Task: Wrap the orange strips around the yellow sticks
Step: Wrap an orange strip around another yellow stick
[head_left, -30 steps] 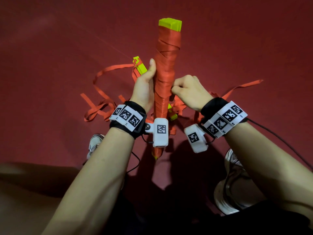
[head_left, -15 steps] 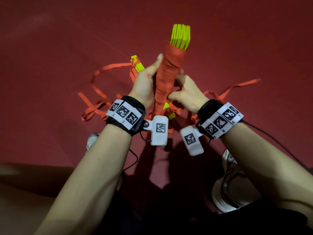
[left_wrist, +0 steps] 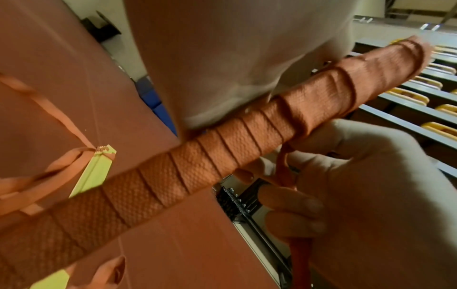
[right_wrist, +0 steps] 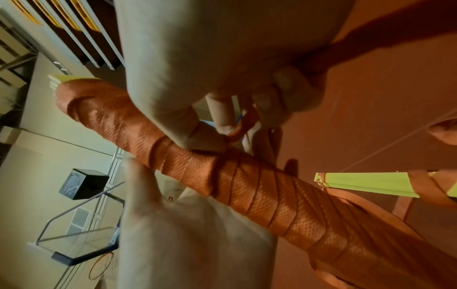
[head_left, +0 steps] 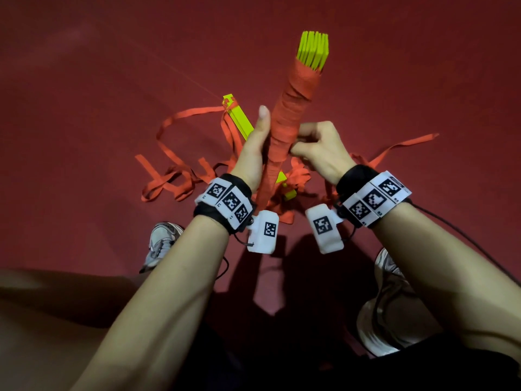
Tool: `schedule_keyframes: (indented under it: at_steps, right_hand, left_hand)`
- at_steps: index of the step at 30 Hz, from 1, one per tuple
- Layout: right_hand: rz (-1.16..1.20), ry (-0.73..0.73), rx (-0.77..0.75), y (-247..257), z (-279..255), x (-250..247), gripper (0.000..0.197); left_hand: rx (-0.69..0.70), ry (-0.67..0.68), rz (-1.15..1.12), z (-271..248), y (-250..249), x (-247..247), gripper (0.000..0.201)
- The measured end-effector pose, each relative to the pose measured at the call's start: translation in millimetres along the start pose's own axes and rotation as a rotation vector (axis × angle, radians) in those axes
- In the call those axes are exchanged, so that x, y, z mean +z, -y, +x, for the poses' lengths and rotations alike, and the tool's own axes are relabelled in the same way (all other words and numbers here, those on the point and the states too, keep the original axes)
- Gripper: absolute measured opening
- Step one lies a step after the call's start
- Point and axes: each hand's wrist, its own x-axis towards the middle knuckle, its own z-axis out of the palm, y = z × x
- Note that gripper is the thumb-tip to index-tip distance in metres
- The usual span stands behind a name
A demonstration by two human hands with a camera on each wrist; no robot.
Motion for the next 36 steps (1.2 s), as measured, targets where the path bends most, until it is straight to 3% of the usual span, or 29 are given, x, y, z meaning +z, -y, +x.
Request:
schedule_keyframes:
  at_steps: [4,8,11,13,16,19,22,23,26,29,31,33,36]
  right_hand:
    - [0.017,-0.019,0.004,0,0,-5,0.016]
    - [0.051,0.042,-0.012,-3,2,-9,0.020]
    - [0.034,0.017,-0.087,-3,6,-15,0.011]
    - [0.027,0.014,-0.141,1,10,-25,0.024]
    - [-0.034,0.101,-0.190,5,16,-43,0.027]
    - [-0.079,0.147,-0.216,4,21,-53,0.026]
    - [-0.132,0.133,-0.222,6,24,-53,0.009]
    - [-0.146,0.128,-0.216,6,25,-53,0.003]
    - [-0.209,0.111,-0.139,-1,27,-54,0.027]
    - [-0.286,0.176,0.042,-11,24,-52,0.043]
    - [-0.345,0.270,0.173,-18,22,-49,0.047]
    - [-0.442,0.338,0.251,-21,20,-45,0.043]
    - [-0.576,0.304,0.192,-16,20,-43,0.022]
  left_hand:
    - [0.107,0.082,0.337,2,3,-7,0.051]
    - [0.254,-0.026,0.509,9,9,-9,0.043]
    - [0.298,-0.130,0.521,14,10,-19,0.025]
    - [0.300,-0.224,0.511,18,6,-28,0.020]
    - [0.308,-0.335,0.416,21,-3,-37,0.040]
    - [0.284,-0.342,0.290,22,-10,-34,0.050]
    - [0.263,-0.321,0.242,23,-10,-34,0.052]
    - [0.249,-0.317,0.238,24,-9,-34,0.052]
    - [0.215,-0.311,0.254,23,-4,-36,0.058]
    - [0.204,-0.305,0.309,21,1,-37,0.056]
    - [0.193,-0.288,0.358,20,3,-36,0.044]
    - [0.183,-0.282,0.399,20,6,-35,0.035]
    - [0.165,-0.291,0.416,19,8,-33,0.032]
